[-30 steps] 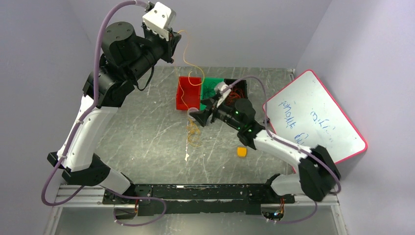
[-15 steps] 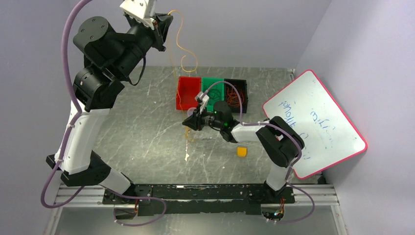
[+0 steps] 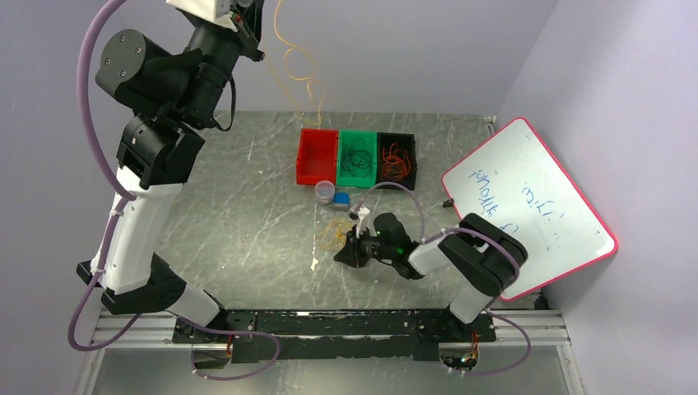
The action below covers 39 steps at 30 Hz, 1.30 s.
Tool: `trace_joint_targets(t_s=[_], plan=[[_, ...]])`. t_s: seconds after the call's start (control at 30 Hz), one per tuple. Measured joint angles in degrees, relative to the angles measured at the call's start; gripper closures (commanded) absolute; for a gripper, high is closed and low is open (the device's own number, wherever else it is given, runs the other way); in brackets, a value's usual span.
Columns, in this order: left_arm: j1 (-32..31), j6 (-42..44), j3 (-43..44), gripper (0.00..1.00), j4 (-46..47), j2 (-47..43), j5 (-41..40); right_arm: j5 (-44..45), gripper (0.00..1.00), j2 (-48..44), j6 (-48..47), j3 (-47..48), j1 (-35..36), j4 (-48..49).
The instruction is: Untangle the cables
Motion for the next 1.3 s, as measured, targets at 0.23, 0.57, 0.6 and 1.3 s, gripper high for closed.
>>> trace_joint_targets(t_s=[0.23,0.57,0.6,1.3], plan=[[0.00,0.96,-0.24,0.93,2.75,-0.20,-0.96,5.18,0.73,-15.93,1.25,-5.86,0.26,-5.49],[0.07,-0.11,-5.40,0.93,1.64,-0.37,-2.45,17.14,0.64,-37.16,-3.28,2.54,0.26,-26.38],[0.13,-0.31,-5.97,0.93,1.31,-0.31,-2.58,18.38,0.64,-38.12,-3.78,3.89,0.24,-28.22],[11.56,-9.31,-12.31,0.93,-0.81,9.22,5.81,35.54,0.60,-40.15,-4.13,11.65,0.26,-43.32]])
